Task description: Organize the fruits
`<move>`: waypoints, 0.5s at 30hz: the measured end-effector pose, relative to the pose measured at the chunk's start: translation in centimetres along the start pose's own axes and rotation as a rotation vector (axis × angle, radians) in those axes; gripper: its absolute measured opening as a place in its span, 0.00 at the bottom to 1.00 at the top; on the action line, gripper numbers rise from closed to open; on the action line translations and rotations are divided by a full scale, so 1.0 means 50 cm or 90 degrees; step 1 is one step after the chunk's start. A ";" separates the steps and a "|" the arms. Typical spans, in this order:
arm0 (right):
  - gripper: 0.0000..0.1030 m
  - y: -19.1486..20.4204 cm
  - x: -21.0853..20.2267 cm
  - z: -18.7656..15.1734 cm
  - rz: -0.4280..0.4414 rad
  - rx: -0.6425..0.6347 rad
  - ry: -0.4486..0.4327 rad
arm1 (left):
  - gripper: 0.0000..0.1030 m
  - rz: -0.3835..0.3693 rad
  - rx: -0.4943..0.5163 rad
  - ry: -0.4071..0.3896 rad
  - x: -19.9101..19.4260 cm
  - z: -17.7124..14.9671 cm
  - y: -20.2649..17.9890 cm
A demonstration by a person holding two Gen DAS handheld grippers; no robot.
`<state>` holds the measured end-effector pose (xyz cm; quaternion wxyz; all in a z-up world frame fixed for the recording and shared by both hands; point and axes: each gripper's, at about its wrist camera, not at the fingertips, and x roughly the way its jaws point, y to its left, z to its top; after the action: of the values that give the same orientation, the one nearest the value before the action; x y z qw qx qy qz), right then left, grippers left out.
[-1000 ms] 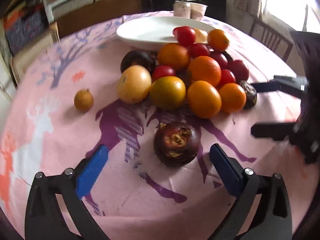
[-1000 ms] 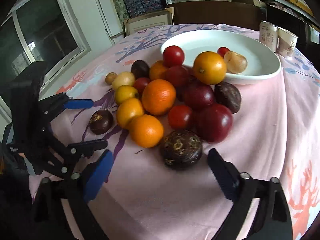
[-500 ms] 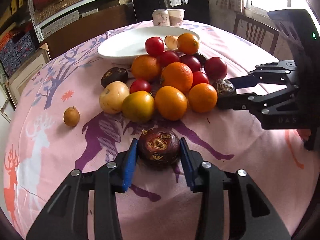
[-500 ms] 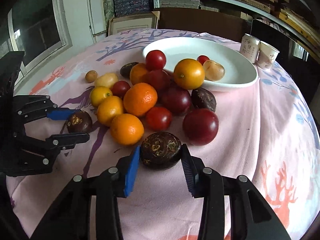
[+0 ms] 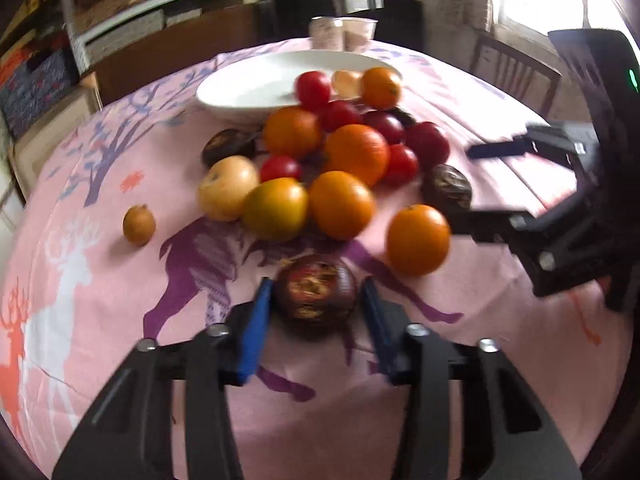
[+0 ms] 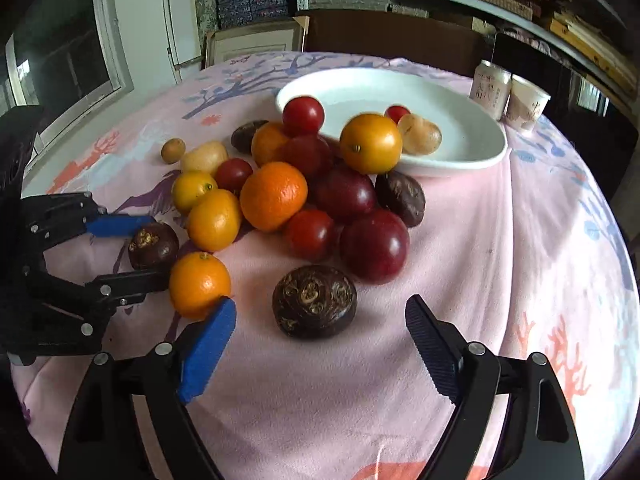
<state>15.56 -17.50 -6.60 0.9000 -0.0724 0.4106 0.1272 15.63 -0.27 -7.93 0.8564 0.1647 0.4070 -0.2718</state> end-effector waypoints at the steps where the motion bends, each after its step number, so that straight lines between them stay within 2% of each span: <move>1: 0.96 -0.004 0.001 0.008 -0.031 -0.011 -0.006 | 0.40 0.002 0.009 0.000 0.000 0.000 -0.006; 2: 0.96 -0.013 0.003 0.017 -0.067 -0.015 -0.005 | 0.41 0.006 0.011 -0.001 -0.003 -0.001 -0.013; 3: 0.96 -0.026 0.005 0.024 -0.080 -0.008 -0.008 | 0.56 0.015 0.010 0.000 -0.003 0.000 -0.014; 4: 0.96 -0.041 0.006 0.030 -0.069 0.013 -0.018 | 0.68 0.055 -0.001 0.004 -0.002 0.000 -0.011; 5: 0.96 -0.059 0.007 0.032 -0.059 0.052 -0.033 | 0.96 0.103 -0.017 0.015 0.004 0.003 -0.004; 6: 0.92 -0.077 0.012 0.029 -0.050 0.095 -0.035 | 0.96 0.111 -0.036 0.023 0.008 0.003 0.004; 7: 0.67 -0.085 0.022 0.025 -0.033 0.115 -0.016 | 0.96 0.090 -0.053 0.028 0.011 0.003 0.016; 8: 0.52 -0.090 0.035 0.020 0.007 0.124 0.012 | 0.96 0.073 -0.067 0.032 0.015 0.004 0.025; 9: 0.37 -0.094 0.033 0.017 0.038 0.142 0.010 | 0.96 0.061 -0.083 0.036 0.018 0.004 0.032; 11: 0.37 -0.083 0.022 0.011 0.005 0.130 0.000 | 0.96 0.056 -0.094 0.038 0.021 0.007 0.035; 15: 0.37 -0.074 -0.032 0.011 0.020 0.122 -0.067 | 0.96 0.067 -0.073 0.029 0.022 0.015 0.027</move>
<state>16.00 -21.17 -4.92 0.9209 0.0275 0.3744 0.1049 17.44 0.06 -8.26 0.8678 0.1428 0.4323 -0.1992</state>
